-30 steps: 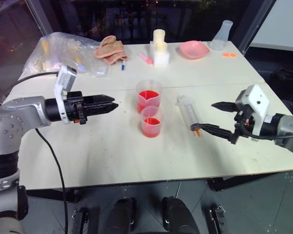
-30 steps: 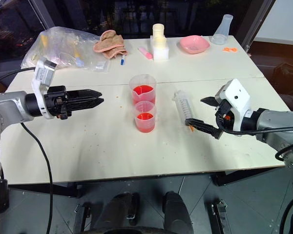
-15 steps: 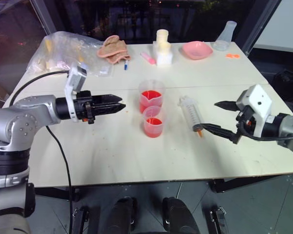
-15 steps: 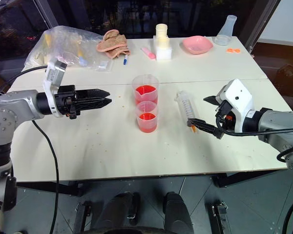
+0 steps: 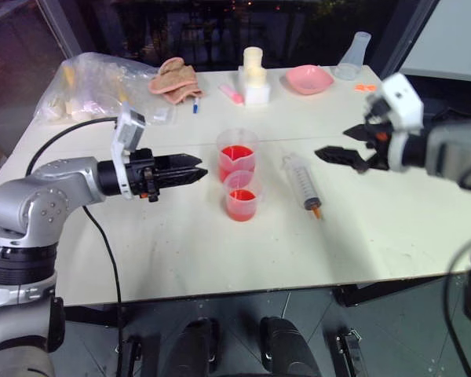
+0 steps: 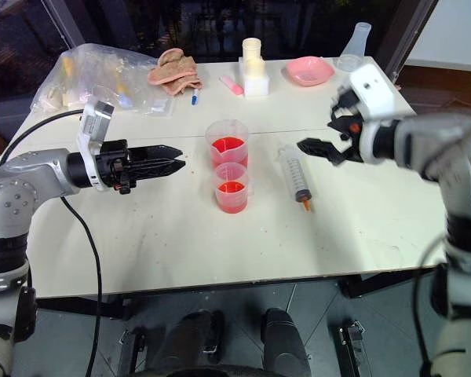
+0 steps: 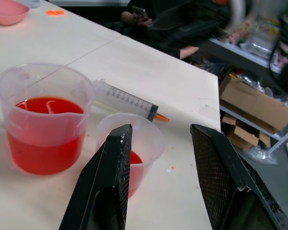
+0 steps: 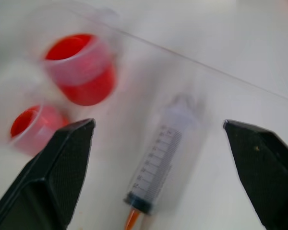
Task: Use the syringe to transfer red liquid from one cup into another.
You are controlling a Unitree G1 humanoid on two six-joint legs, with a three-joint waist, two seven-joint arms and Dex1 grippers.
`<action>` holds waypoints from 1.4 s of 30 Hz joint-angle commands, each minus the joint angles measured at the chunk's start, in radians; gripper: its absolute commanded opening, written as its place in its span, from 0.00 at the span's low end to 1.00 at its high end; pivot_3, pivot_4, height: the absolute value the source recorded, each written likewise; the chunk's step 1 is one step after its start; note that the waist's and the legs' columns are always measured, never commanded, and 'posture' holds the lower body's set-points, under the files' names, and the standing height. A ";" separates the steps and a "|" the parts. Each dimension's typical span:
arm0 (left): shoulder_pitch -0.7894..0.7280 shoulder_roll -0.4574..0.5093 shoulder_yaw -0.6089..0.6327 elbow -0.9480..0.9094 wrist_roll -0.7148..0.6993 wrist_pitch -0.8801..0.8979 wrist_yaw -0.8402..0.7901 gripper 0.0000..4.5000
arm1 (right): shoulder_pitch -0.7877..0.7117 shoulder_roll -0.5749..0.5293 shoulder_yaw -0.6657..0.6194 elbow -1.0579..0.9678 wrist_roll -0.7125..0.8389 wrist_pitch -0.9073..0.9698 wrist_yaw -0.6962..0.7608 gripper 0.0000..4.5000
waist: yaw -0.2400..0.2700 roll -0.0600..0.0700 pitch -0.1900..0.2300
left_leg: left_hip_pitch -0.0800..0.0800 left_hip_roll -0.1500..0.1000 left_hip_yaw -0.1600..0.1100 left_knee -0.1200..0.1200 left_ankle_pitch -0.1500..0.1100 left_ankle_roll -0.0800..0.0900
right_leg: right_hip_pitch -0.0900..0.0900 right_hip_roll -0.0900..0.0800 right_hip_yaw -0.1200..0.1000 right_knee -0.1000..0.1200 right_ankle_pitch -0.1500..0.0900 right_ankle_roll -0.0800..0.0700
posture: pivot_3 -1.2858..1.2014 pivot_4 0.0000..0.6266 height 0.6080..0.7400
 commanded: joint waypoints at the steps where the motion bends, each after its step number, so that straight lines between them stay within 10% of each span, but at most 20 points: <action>1: 0.011 0.000 0.030 -0.035 -0.004 -0.025 0.011 0.45 | -0.230 0.066 0.143 0.374 -0.056 0.087 -0.029 0.99 | 0.001 0.000 0.000 | 0.000 0.000 0.000 0.000 0.000 0.000 | -0.001 0.000 0.000 0.000 0.000 0.000 | 0.52 0.24 1.00; 12: 0.083 -0.004 0.073 -0.112 -0.028 -0.019 0.068 0.45 | -0.387 0.292 0.367 0.907 -0.337 -0.166 0.056 0.99 | -0.003 0.000 0.000 | -0.004 -0.002 0.002 -0.002 0.000 0.000 | -0.005 0.000 0.000 0.001 0.003 0.004 | 0.52 0.24 1.00; 30: 0.147 0.006 0.109 -0.188 -0.076 -0.011 0.143 0.45 | -0.407 0.470 0.297 1.234 -0.600 -0.514 0.100 0.99 | -0.006 0.000 0.000 | -0.003 -0.001 0.001 -0.002 0.003 -0.005 | -0.006 0.002 0.000 0.003 0.003 0.004 | 0.52 0.24 1.00; 36: 0.149 0.007 0.105 -0.196 -0.088 -0.011 0.164 0.45 | -0.401 0.491 0.271 1.253 -0.648 -0.524 0.106 0.36 | -0.006 0.000 0.000 | -0.002 -0.001 0.001 -0.002 0.003 -0.005 | -0.005 0.002 0.000 0.003 0.003 0.004 | 0.52 0.24 1.00; 42: 0.117 0.010 0.098 -0.170 -0.087 -0.011 0.163 0.45 | -0.400 0.497 0.243 1.253 -0.671 -0.499 0.119 0.31 | -0.006 0.000 0.000 | -0.002 -0.001 0.001 -0.002 0.003 -0.005 | -0.005 0.002 0.000 0.003 0.003 0.004 | 0.52 0.24 1.00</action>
